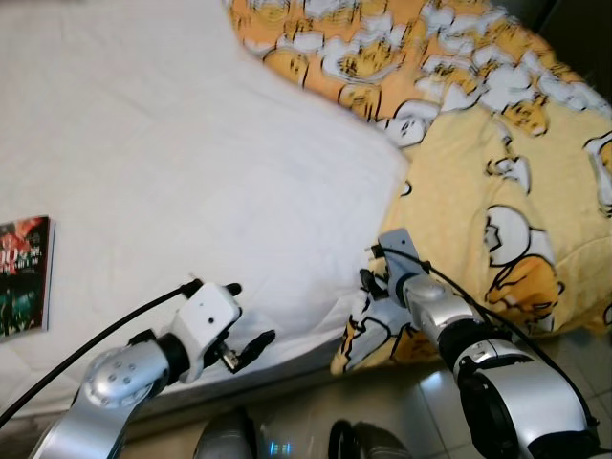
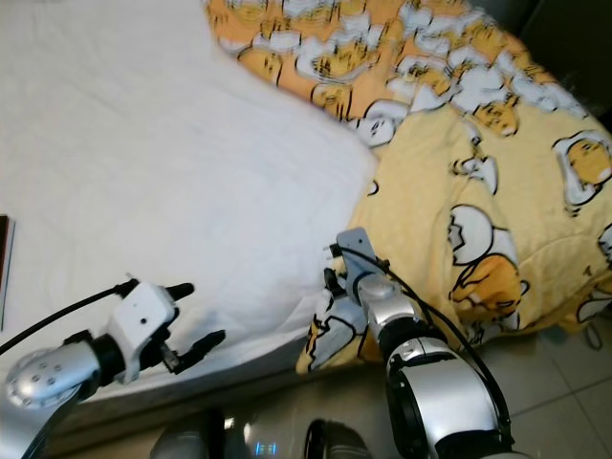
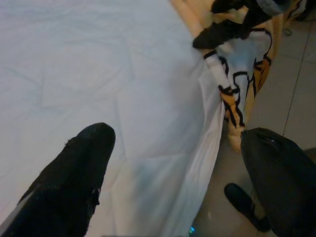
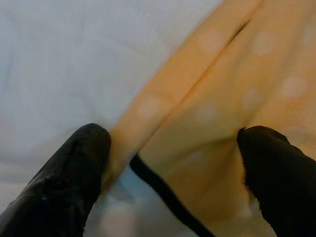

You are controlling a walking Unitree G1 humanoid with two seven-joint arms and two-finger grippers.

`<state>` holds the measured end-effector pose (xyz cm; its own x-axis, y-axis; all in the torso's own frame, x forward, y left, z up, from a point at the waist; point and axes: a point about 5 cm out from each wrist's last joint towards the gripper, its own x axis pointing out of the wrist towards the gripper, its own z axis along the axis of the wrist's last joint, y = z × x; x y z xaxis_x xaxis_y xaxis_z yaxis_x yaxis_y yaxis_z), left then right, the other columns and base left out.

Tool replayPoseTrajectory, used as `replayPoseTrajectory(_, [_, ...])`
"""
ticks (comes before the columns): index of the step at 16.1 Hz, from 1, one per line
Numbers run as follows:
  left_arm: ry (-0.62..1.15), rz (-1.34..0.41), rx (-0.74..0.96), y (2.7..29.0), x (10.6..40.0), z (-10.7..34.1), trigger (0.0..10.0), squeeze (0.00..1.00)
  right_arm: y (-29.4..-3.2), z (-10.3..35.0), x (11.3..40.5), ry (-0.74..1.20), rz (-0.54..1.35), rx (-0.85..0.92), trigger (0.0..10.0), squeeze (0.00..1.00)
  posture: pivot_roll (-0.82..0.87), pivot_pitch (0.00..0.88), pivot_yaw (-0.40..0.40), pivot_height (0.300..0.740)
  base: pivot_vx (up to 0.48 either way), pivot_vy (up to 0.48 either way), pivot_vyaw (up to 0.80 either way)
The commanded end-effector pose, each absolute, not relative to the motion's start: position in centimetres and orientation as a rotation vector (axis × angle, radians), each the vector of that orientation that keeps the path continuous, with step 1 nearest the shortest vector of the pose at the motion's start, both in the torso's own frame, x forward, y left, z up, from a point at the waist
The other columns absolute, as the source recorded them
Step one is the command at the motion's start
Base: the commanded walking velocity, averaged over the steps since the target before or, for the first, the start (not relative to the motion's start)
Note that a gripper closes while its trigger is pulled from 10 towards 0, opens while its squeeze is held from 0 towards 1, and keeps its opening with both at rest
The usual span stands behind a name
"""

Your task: Clean up the room

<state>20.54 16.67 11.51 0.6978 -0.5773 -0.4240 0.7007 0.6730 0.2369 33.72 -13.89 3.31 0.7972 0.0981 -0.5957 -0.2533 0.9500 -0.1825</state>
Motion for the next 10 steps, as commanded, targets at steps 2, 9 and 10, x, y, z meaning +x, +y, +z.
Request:
replayPoseTrajectory(2, [0.325, -0.737, 0.406, 16.65, 20.21, 12.13, 10.0, 0.00, -14.09, 2.20, 32.84, 0.660, 0.178, -0.258, 4.2, 0.00, 0.26, 0.285, -0.062, 0.740, 0.000, 0.000, 0.00])
replayPoseTrajectory(9, [0.367, -0.803, 0.405, 16.02, 19.71, 11.80, 10.0, 0.00, -14.54, 1.86, 32.55, 0.665, 0.168, -0.279, 0.0, 0.00, 0.24, 0.241, -0.051, 0.740, 0.000, 0.000, 0.00])
replayPoseTrajectory(10, [0.370, -0.814, 0.406, 16.00, 19.70, 11.73, 10.0, 0.00, -14.59, 1.89, 32.58, 0.664, 0.168, -0.278, 0.0, 0.00, 0.23, 0.233, -0.045, 0.740, 0.000, 0.000, 0.00])
